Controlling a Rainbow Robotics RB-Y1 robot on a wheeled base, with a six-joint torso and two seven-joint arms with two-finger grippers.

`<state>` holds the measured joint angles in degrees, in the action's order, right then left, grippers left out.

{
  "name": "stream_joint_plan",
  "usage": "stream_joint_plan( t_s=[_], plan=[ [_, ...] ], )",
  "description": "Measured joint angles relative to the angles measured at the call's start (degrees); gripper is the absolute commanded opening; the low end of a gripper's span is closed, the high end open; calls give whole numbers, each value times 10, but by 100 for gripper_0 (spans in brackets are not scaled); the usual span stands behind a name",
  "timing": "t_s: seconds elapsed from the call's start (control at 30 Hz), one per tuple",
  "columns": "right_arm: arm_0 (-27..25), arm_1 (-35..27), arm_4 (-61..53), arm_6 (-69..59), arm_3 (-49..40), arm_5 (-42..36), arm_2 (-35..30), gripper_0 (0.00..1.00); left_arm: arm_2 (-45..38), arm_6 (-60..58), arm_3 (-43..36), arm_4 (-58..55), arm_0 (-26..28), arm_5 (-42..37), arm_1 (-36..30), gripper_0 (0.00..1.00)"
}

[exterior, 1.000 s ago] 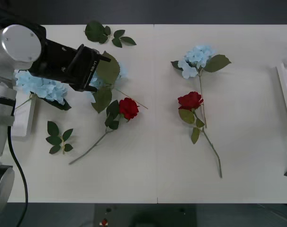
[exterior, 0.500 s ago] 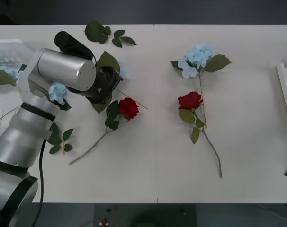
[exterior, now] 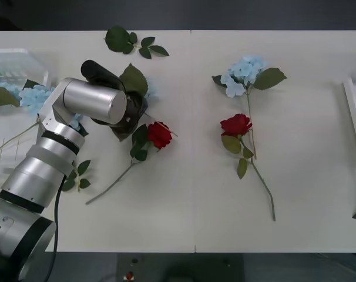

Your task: Put the red flowers into the right box and the blue flowers into the left box

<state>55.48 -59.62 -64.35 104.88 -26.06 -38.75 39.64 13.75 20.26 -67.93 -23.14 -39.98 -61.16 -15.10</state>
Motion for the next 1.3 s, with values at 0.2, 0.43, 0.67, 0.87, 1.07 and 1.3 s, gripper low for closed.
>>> stream_joint_plan(
  t_s=[0.2,0.43,0.67,0.87,1.07,1.3],
  plan=[
    [-2,-34,-133,-49,-127,-97,-22,100,0,0,0,-1,0,0,0,0],
    [-3,-54,-265,-53,-232,-141,-24,100,-1,0,-11,-20,-1,0,-1,0],
    [-13,-58,-287,-53,-341,-159,-24,100,-48,4,-101,-75,-1,-73,-28,0],
    [-33,-70,-261,-53,-445,-184,-22,100,-103,100,-200,-125,-1,-145,-82,0],
    [-74,-81,-202,-76,-575,-195,-13,100,-172,238,-261,-160,-1,-197,-138,0],
    [-136,-80,-105,-205,-701,-204,-14,100,-215,450,-266,-189,-1,-188,-214,0]
  ],
)
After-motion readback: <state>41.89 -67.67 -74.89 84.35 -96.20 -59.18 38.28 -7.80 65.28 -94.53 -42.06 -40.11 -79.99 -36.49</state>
